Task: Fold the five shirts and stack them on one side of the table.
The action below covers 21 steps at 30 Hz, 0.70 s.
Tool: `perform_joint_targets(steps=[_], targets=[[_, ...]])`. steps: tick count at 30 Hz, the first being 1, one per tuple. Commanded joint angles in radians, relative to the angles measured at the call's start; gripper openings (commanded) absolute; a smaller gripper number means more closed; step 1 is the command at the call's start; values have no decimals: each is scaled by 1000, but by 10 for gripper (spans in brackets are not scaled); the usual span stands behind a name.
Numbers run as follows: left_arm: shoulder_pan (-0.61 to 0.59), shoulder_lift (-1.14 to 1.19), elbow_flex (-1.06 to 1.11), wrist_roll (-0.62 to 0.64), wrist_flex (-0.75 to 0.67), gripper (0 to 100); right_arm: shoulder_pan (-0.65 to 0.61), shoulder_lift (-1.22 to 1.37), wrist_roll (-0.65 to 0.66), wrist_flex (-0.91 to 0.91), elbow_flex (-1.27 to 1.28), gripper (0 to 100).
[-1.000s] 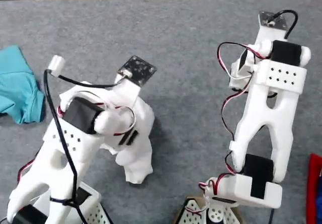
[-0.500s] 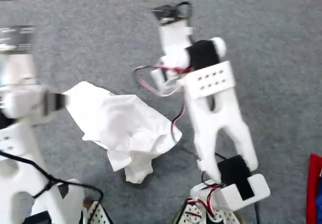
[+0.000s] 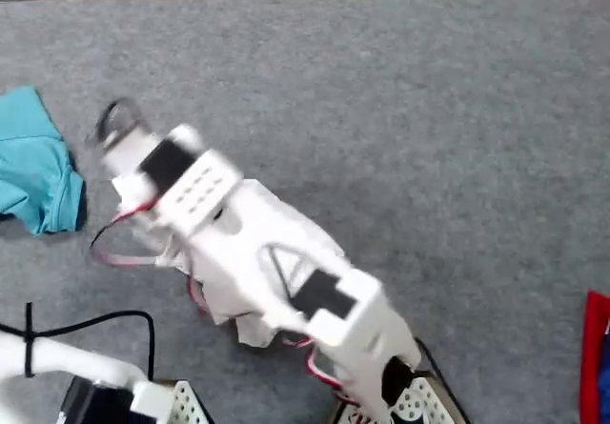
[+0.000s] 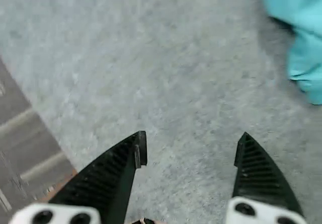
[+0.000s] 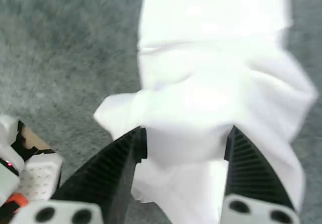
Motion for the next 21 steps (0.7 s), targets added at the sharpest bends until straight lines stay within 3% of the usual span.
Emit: perform_joint_targets(steps=[1, 5, 7, 9, 13, 21], targets=[[-77, -19, 40, -12, -35, 287, -56, 79, -26, 12, -50, 260], [-92, -19, 54, -46, -28, 286, -21, 226, -52, 11, -59, 239], [-92, -19, 57, -72, -28, 286, 22, 278, -80, 12, -77, 154], [-92, -19, 57, -80, -28, 286, 84, 291, -121, 12, -108, 7], [-86, -19, 57, -80, -28, 286, 248, 259, -178, 14, -168, 2], [-35, -19, 57, -81, -28, 286, 625, 165, -117, 14, -176, 5]])
